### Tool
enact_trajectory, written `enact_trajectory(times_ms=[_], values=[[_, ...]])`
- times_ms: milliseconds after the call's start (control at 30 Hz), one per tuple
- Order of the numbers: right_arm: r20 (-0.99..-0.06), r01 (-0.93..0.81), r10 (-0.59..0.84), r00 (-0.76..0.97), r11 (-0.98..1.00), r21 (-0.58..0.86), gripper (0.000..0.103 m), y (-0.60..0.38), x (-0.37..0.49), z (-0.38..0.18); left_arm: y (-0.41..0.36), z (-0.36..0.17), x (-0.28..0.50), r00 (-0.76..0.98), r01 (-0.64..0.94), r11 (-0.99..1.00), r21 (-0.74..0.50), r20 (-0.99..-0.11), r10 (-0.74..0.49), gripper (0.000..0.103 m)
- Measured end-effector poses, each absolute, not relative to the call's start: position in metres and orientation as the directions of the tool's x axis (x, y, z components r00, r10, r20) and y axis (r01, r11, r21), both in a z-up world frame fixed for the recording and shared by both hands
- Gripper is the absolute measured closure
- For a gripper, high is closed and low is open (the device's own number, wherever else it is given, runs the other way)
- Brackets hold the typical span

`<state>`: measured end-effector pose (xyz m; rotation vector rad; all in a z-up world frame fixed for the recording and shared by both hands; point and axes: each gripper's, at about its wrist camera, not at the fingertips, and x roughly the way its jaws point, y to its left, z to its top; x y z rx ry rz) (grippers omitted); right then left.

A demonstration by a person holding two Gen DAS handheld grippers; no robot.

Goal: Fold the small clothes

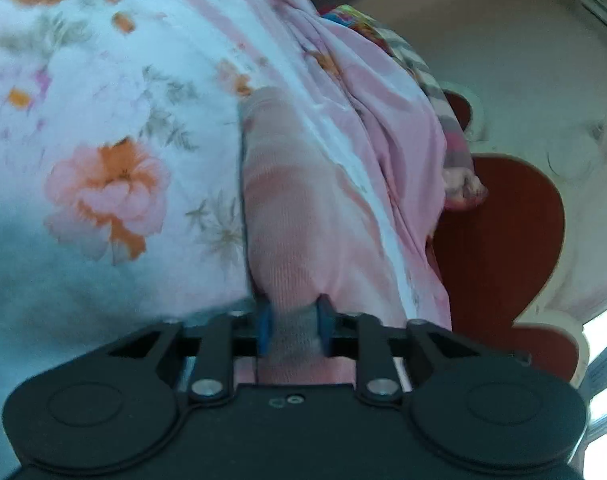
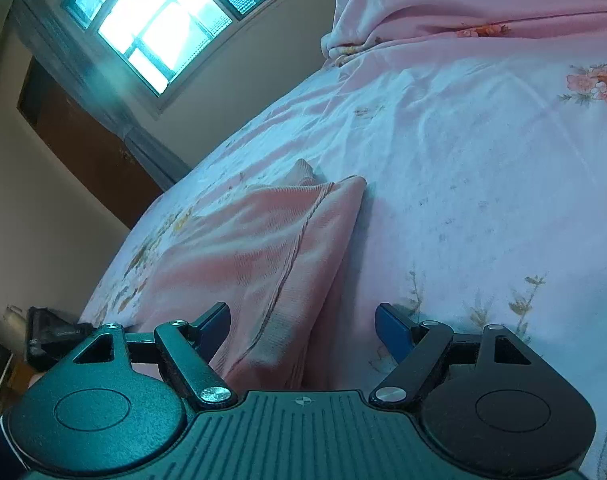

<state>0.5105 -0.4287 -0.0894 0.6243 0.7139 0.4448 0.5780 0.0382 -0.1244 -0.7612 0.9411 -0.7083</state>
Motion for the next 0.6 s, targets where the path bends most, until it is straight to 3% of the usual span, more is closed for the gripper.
enact_trajectory(times_ms=[67,100,133,233,400,600], values=[[-0.463,-0.166,0.574,0.675,0.730,0.663,0.024,-0.430,0.511,-0.089,0.036,-0.118,0.578,0.406,0.242,0.567,-0.787,-0.449,-0.796,0.081],[-0.463,-0.167,0.577,0.673,0.728,0.665,0.024,-0.431,0.511,-0.088,0.037,-0.116,0.577,0.404,0.247,0.576,-0.779,-0.457,-0.792,0.067],[-0.461,-0.168,0.582,0.670,0.723,0.670,0.024,-0.433,0.512,-0.088,0.038,-0.115,0.577,0.407,0.238,0.588,-0.773,-0.471,-0.783,0.043],[-0.447,-0.162,0.598,0.665,0.700,0.695,0.024,-0.439,0.514,-0.090,0.040,-0.111,0.577,0.392,0.261,0.571,-0.779,-0.455,-0.800,0.028],[-0.418,-0.179,0.648,0.637,0.652,0.737,0.024,-0.442,0.530,-0.099,0.021,-0.117,0.600,0.325,0.341,0.511,-0.789,-0.411,-0.851,0.025],[-0.369,-0.276,0.751,0.548,0.579,0.767,0.024,-0.432,0.567,-0.106,0.000,-0.128,0.629,0.270,0.447,0.429,-0.785,-0.338,-0.901,0.029]])
